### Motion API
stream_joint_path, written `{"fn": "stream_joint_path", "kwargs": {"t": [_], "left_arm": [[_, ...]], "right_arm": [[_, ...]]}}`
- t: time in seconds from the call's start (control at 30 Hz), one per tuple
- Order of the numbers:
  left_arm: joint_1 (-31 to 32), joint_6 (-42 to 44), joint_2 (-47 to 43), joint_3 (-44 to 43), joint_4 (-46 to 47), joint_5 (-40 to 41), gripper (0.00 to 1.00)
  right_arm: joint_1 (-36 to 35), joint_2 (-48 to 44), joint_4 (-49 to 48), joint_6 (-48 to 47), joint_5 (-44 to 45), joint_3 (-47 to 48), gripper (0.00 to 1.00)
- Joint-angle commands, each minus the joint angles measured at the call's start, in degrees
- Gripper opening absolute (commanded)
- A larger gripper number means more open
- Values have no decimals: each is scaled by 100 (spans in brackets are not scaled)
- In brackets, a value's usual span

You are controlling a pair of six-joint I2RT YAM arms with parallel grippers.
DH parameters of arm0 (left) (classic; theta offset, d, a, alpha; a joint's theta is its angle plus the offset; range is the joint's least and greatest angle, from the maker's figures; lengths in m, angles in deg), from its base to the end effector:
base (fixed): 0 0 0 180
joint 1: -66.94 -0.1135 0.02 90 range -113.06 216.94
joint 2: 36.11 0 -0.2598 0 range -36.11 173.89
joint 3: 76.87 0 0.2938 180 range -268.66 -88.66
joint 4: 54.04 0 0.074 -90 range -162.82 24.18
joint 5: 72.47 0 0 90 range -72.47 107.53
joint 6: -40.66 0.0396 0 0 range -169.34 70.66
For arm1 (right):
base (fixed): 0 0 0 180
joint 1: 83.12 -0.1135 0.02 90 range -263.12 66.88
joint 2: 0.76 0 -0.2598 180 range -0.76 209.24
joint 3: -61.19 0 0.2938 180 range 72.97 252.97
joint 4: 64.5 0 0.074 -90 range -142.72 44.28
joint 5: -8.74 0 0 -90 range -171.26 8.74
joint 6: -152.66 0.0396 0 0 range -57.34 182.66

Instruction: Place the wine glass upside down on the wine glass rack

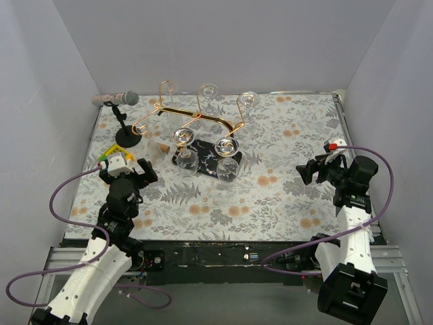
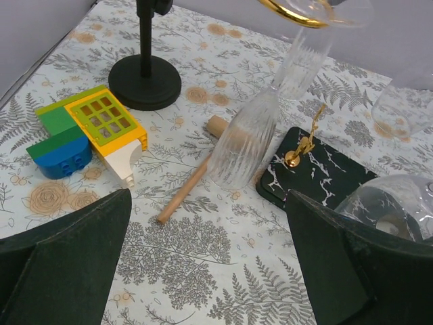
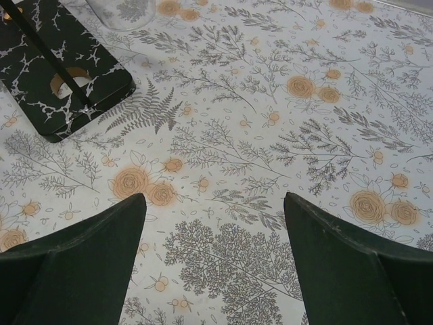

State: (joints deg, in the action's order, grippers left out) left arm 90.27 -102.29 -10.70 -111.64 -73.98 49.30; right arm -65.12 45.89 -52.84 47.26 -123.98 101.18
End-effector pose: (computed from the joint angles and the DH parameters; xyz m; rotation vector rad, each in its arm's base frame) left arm 0.1745 -0.0526 0.2530 -0.8259 1.5462 -0.4932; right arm 0.2283 -0.0459 0.2359 -0.4532 1.7558 0.2915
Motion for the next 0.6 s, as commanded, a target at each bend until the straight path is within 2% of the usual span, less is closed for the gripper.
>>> {"fn": "stream_joint_path", "kwargs": {"t": [0.0, 0.57], "left_arm": [[-417, -198, 26, -40, 26, -646, 98], [-426, -31, 78, -119, -106, -672, 98]], "right_arm": [[37, -148, -260, -42, -131, -96, 91], [37, -113, 3, -271, -105, 36, 94]]}}
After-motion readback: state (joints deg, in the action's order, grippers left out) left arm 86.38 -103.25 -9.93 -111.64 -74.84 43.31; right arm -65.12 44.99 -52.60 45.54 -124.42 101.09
